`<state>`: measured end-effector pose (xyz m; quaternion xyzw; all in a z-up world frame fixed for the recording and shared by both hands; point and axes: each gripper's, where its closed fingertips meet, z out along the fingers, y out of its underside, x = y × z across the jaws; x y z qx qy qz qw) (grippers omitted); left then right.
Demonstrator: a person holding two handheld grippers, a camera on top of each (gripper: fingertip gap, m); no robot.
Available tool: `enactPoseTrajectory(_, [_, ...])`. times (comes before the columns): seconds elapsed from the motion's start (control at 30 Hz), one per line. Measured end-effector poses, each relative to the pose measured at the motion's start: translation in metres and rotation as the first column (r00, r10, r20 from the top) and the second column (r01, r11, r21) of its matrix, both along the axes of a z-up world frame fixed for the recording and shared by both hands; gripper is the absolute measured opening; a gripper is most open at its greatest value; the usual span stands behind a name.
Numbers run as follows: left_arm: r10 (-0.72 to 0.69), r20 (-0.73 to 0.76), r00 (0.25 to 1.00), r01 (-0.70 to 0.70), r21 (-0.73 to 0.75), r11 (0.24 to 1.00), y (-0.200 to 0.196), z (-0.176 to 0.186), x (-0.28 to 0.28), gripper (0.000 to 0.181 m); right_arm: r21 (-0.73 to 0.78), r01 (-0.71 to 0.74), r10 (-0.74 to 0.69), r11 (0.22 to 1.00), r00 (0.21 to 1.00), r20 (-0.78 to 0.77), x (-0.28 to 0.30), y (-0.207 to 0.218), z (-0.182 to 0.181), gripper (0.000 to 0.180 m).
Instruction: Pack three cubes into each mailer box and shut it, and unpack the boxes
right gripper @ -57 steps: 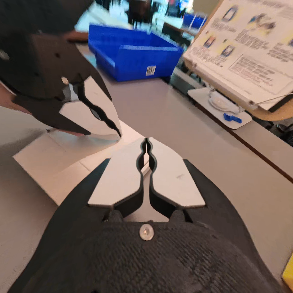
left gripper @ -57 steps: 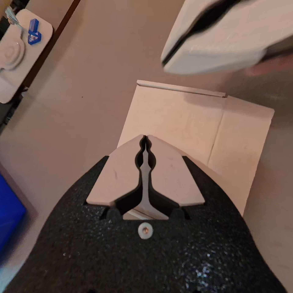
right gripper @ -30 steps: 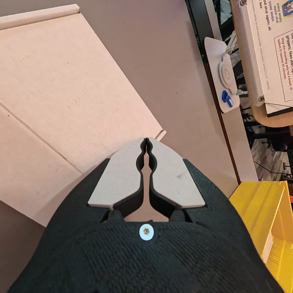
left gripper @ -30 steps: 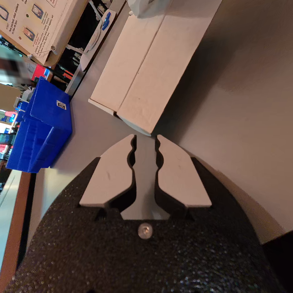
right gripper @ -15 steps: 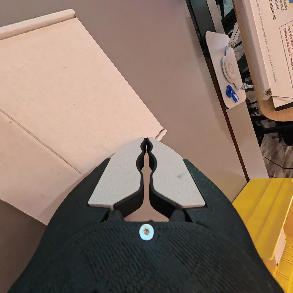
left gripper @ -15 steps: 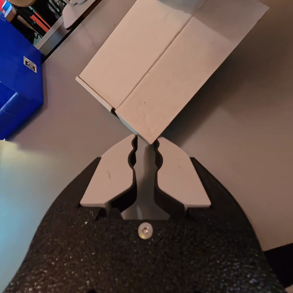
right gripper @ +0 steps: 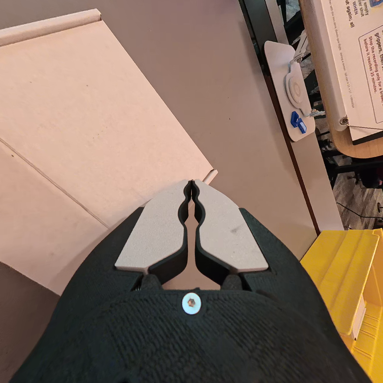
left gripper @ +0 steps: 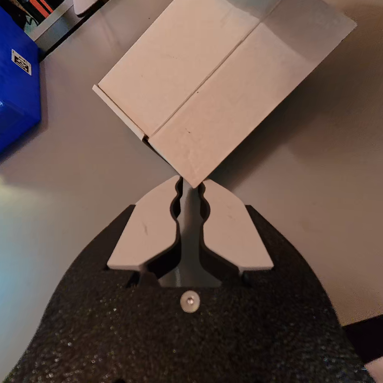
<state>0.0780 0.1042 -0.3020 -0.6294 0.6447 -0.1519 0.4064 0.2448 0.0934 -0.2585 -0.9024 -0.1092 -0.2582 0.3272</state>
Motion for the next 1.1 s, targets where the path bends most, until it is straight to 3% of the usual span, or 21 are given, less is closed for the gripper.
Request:
enactPoseTrajectory(0.03, [-0.002,0.001,1.000,0.002,-0.001,1.000,0.000,0.000,0.000,0.014,0.001,-0.002,0.002,1.000,1.000,0.001,0.000,0.000,0.000,0.000])
enactPoseTrajectory(0.17, [-0.079,0.024,0.997,0.080,-0.047,0.996,0.001,0.003,0.000,0.032,0.016,-0.009,0.009,1.000,1.000,-0.015,0.000,0.000,0.000,0.000])
enactPoseTrajectory(0.27, [-0.169,0.089,0.982,0.182,-0.176,0.967,-0.002,0.009,-0.007,0.046,0.028,-0.012,0.014,1.000,0.998,-0.058,-0.001,-0.003,0.002,0.004])
enactPoseTrajectory(0.43, [-0.236,0.284,0.929,0.328,-0.338,0.882,0.009,0.035,-0.013,0.071,0.089,-0.106,0.128,0.990,0.947,-0.295,-0.019,-0.034,0.015,0.073])
enactPoseTrajectory(0.53, [-0.284,0.279,0.917,0.378,-0.385,0.842,0.018,0.034,-0.010,0.080,0.125,-0.209,0.242,0.970,0.889,-0.390,-0.032,-0.057,0.010,0.092])
enactPoseTrajectory(0.73, [-0.365,0.243,0.899,0.437,-0.433,0.788,0.024,0.026,0.005,0.081,0.116,-0.228,0.254,0.967,0.807,-0.534,-0.042,-0.070,-0.021,0.090])
enactPoseTrajectory(1.1, [-0.504,0.177,0.846,0.525,-0.449,0.723,0.018,0.018,0.029,0.091,0.277,-0.331,0.431,0.902,0.663,-0.612,-0.049,-0.062,-0.013,0.088])
